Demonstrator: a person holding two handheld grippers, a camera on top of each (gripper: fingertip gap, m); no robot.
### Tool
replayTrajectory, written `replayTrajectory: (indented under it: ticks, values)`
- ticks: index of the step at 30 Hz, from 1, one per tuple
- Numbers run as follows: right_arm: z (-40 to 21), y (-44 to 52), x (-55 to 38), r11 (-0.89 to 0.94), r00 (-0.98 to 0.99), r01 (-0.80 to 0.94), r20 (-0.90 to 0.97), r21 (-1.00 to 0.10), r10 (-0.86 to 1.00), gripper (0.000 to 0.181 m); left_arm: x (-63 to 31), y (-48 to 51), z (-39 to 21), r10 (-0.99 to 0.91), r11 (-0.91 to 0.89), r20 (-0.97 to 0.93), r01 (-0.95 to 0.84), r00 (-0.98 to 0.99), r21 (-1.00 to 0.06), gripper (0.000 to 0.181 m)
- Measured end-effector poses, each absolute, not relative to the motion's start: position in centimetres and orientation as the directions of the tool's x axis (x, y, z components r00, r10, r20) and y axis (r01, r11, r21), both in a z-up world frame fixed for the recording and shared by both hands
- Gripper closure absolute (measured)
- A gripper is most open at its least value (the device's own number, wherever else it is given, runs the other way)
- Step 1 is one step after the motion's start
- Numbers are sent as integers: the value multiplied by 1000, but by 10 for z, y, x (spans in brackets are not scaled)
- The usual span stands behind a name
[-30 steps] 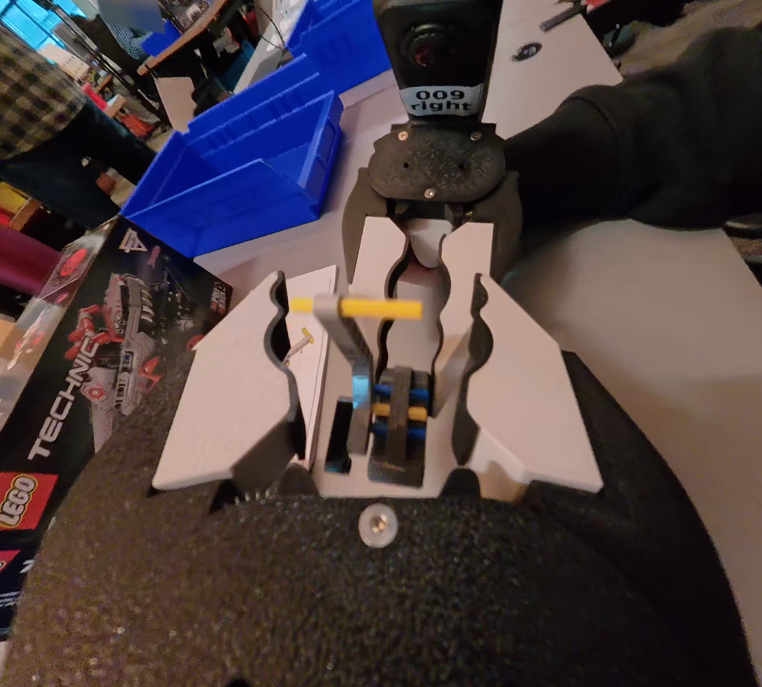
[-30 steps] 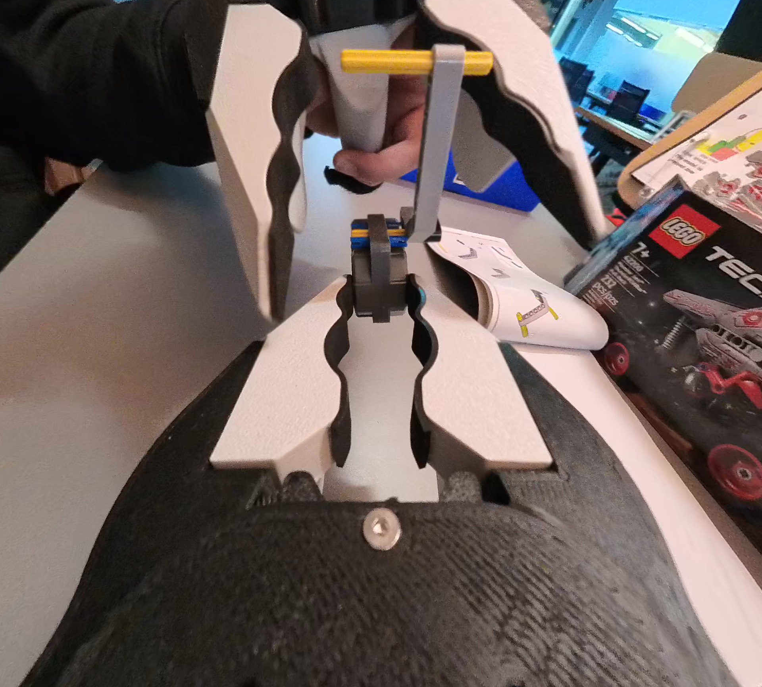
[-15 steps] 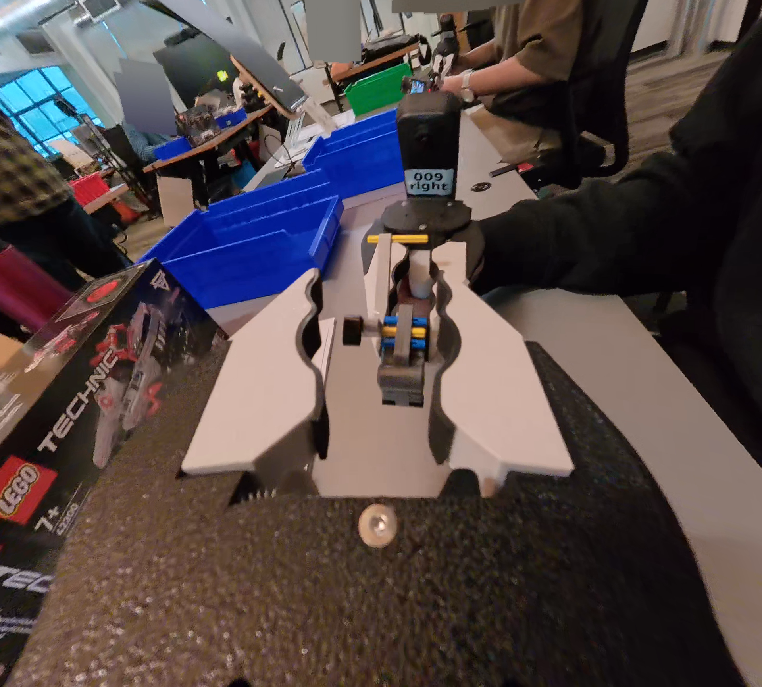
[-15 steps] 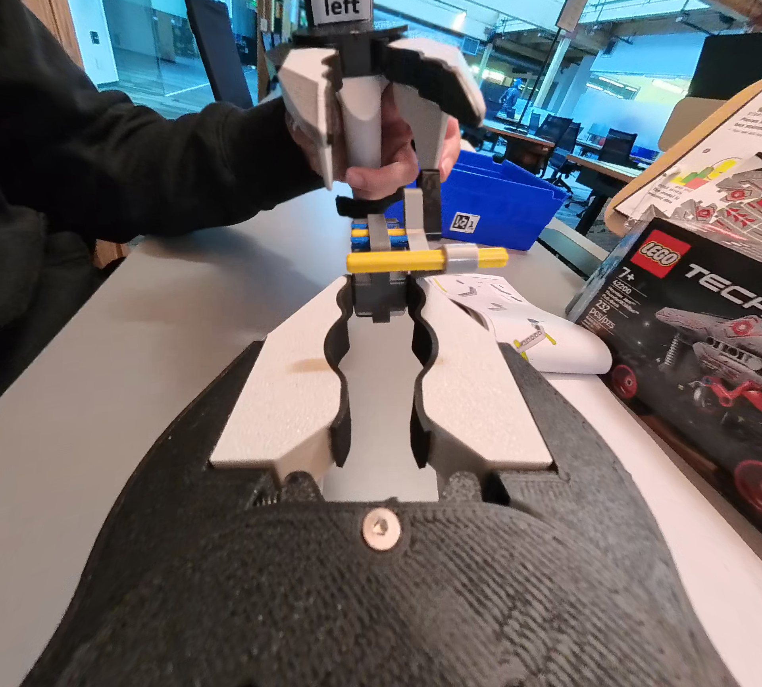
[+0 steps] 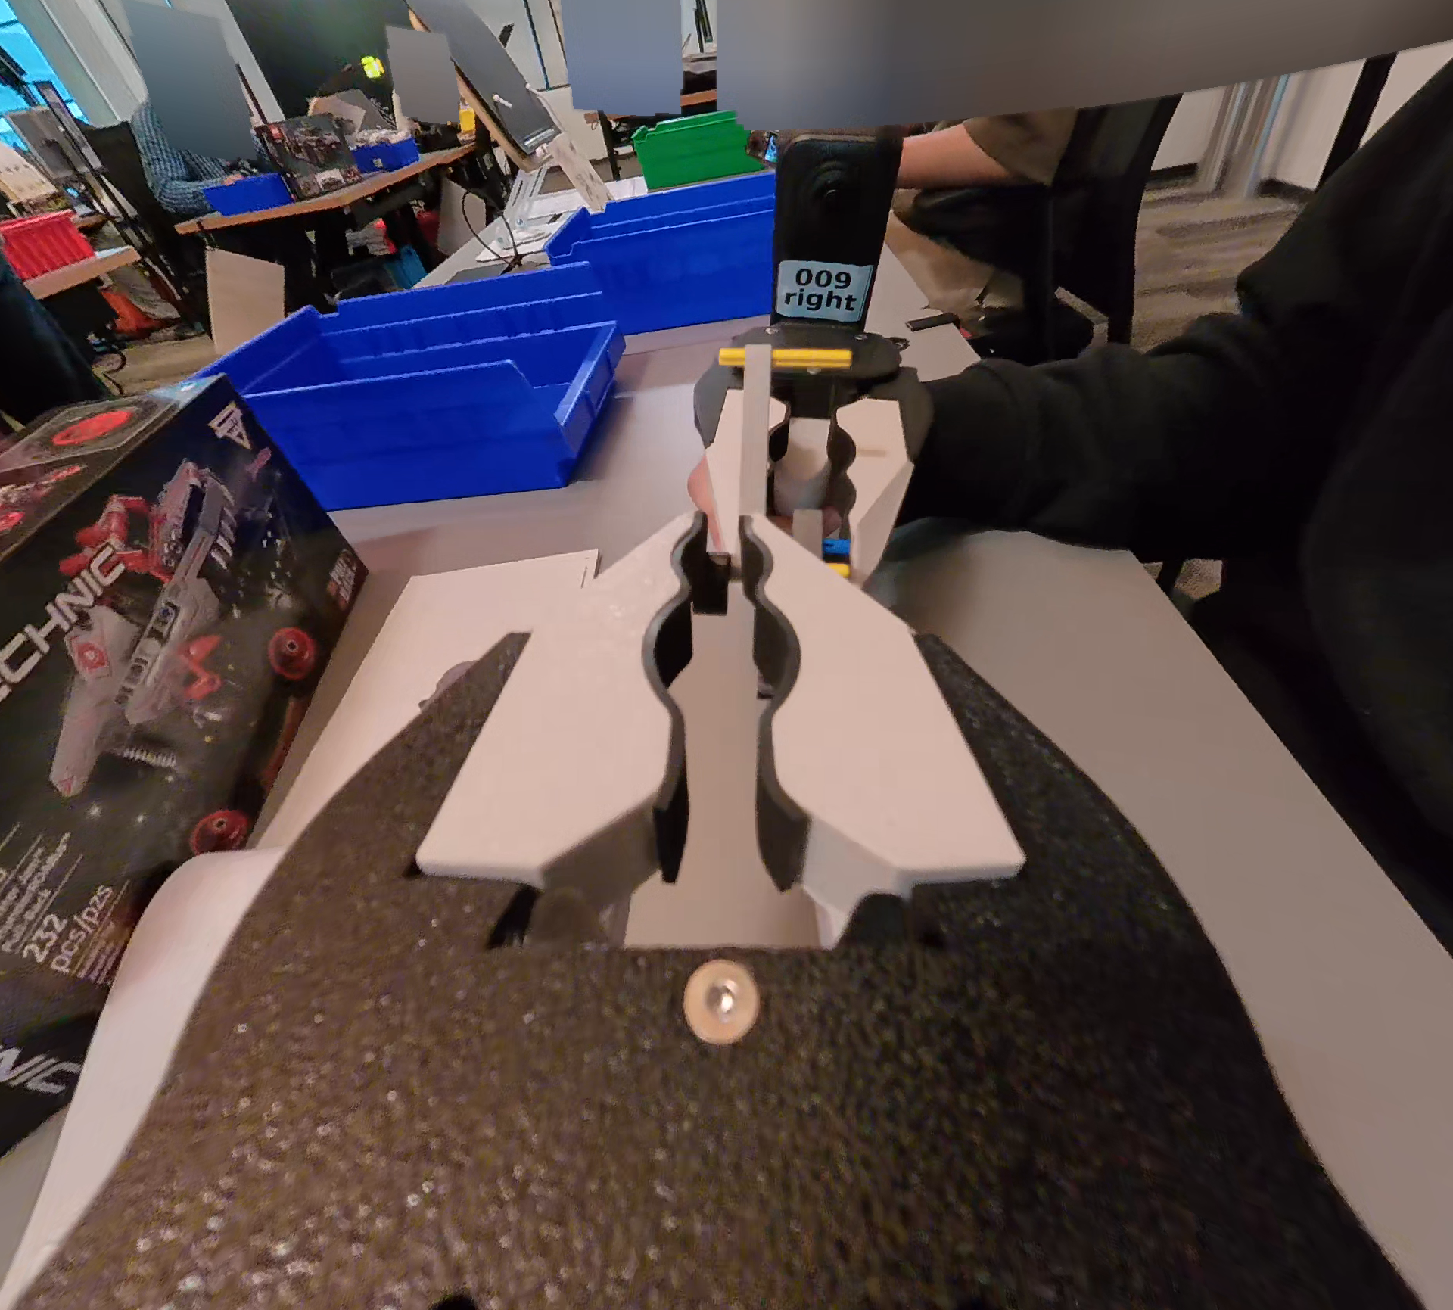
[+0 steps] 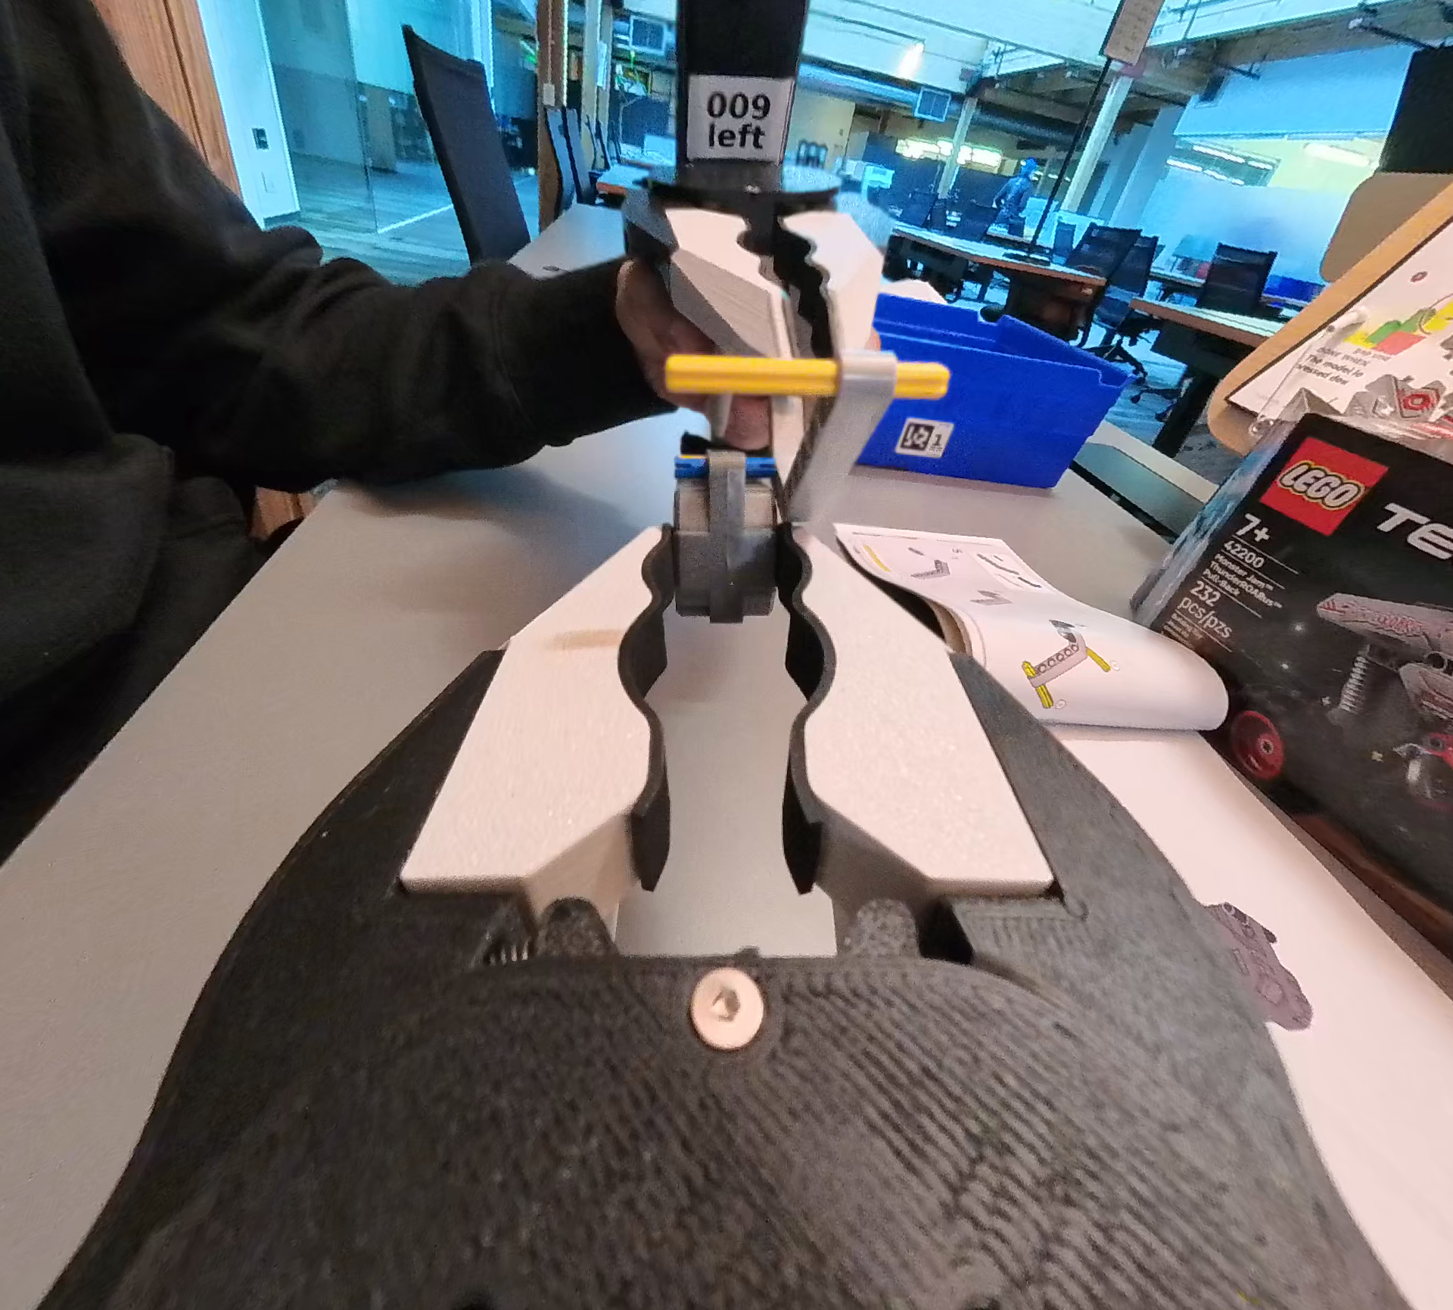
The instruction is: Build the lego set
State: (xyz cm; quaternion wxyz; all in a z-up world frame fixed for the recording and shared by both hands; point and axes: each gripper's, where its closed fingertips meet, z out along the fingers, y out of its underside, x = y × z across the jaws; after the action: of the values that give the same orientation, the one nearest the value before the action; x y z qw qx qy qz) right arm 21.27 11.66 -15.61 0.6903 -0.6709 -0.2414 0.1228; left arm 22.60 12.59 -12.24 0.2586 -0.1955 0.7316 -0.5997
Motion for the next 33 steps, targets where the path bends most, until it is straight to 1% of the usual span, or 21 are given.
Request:
replayTrajectory:
  ticks: [3,8,11,16,20,26,28,29,30,33]
  values:
    - [-151,114,212,95,850,128,159,-987,503,158,226,127,-125,-599,186,-129,19,-790,-982,178]
    - [-152,117,218,74,869,126,146,-989,474,158,227,126,-131,-596,186,-121,10,-794,-982,175]
    - [-144,113,219,113,868,87,131,-990,479,158,226,127,-131,-598,181,-122,14,-792,-983,170]
    - [-134,107,214,166,847,48,128,-985,516,158,223,123,-123,-584,144,-117,39,-803,-989,157]
    - [-136,106,207,165,827,58,140,-985,545,158,224,121,-127,-565,94,-55,2,-823,-996,153]
    - [-127,99,195,203,785,-2,124,-979,607,158,206,115,-121,-399,-77,115,-91,-910,-993,148]
    - [-128,101,197,202,795,14,134,-979,592,158,199,112,-115,-345,-105,149,-120,-927,-987,150]
    - [-132,103,198,187,800,41,144,-982,583,158,200,109,-112,-349,-99,144,-117,-926,-988,149]
    - [-139,106,199,165,806,74,156,-984,571,158,201,107,-110,-368,-75,121,-101,-922,-992,153]
    - [-151,113,197,134,812,173,218,-976,541,158,209,99,-110,-439,63,28,-62,-898,-996,161]
